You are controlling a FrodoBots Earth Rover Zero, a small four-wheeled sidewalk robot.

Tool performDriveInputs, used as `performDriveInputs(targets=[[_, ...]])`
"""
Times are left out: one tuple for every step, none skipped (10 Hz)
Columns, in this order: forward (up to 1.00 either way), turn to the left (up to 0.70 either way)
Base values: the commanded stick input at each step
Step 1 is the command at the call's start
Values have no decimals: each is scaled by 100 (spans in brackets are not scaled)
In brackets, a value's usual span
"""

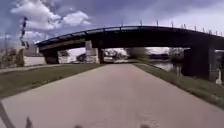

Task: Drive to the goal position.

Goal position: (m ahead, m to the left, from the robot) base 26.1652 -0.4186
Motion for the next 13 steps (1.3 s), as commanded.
performDriveInputs(targets=[[100,0],[100,0],[100,0],[100,0],[100,0],[100,0],[100,0],[100,0],[100,0],[100,0],[100,0],[100,0],[100,0]])
